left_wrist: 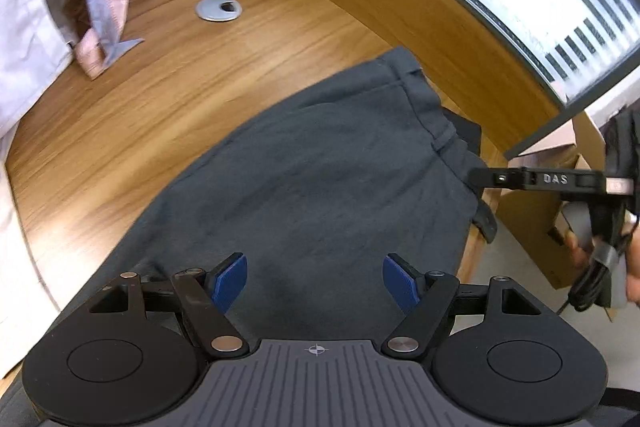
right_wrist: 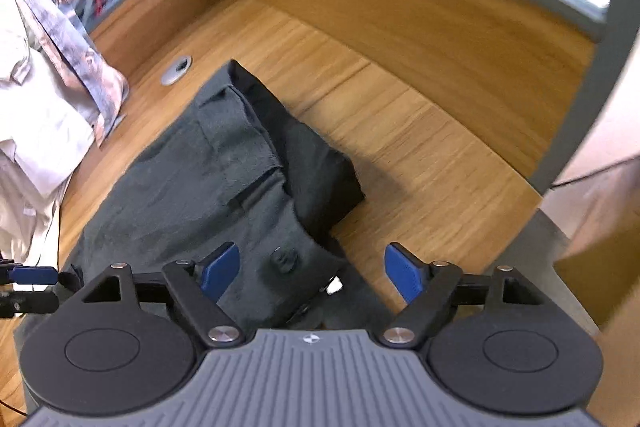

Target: Fold clothes

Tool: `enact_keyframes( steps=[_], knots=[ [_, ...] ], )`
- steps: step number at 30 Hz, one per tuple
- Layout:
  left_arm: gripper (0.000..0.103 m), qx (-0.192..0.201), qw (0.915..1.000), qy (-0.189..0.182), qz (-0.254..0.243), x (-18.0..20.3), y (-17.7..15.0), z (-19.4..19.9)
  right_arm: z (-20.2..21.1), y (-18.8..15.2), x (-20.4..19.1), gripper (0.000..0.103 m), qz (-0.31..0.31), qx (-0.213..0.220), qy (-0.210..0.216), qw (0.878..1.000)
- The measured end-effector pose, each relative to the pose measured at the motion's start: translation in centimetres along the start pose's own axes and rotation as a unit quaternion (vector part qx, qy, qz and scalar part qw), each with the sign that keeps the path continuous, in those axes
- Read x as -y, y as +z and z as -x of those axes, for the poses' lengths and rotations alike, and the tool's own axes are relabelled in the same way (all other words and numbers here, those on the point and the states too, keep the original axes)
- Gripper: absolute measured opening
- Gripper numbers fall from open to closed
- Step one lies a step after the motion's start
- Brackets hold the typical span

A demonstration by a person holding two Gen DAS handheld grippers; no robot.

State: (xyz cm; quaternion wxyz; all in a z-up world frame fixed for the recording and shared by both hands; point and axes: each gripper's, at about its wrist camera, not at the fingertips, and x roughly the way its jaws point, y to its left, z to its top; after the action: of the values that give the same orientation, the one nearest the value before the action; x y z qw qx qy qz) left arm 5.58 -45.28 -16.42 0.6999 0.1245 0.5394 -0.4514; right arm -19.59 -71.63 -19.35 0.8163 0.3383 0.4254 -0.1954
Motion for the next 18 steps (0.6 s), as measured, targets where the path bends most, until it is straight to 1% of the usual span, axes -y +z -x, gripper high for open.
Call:
enact_keyframes(
  steps=[2,4,8,11,15,18],
  knots=[
    [0.077,-0.001,1.0,0.004,-0.006,0.9,1.1,-0.6,-0.6,0.1,0.5,0.085,-0.012,-0.01,0.018,1.0],
    [0.078,-0.003,0.9999,0.003,-0.01,1.6,2.5,-1.3,-1.0,0.0,0.9,0.084,-0.024,-0.016,0.026,0.999],
    [0.078,-0.007,0.9999,-0.001,-0.009,2.7,5.4,-2.7,-1.5,-0.8,0.9,0.084,-0.025,-0.017,0.021,0.999],
    [0.078,-0.01,0.9999,-0.009,0.005,3.1,7.1,-3.9,-1.4,-1.2,0.9,0.084,-0.016,-0.017,0.021,0.999],
    [0.078,-0.023,0.9995,-0.014,0.016,3.6,8.3,-5.8,-0.7,-2.0,1.6,0.084,-0.038,-0.03,0.036,0.998],
    [0.078,-0.034,0.9993,-0.008,0.013,3.7,8.6,-7.3,-0.2,-2.7,2.0,0.084,-0.061,-0.031,0.038,0.997]
  ],
)
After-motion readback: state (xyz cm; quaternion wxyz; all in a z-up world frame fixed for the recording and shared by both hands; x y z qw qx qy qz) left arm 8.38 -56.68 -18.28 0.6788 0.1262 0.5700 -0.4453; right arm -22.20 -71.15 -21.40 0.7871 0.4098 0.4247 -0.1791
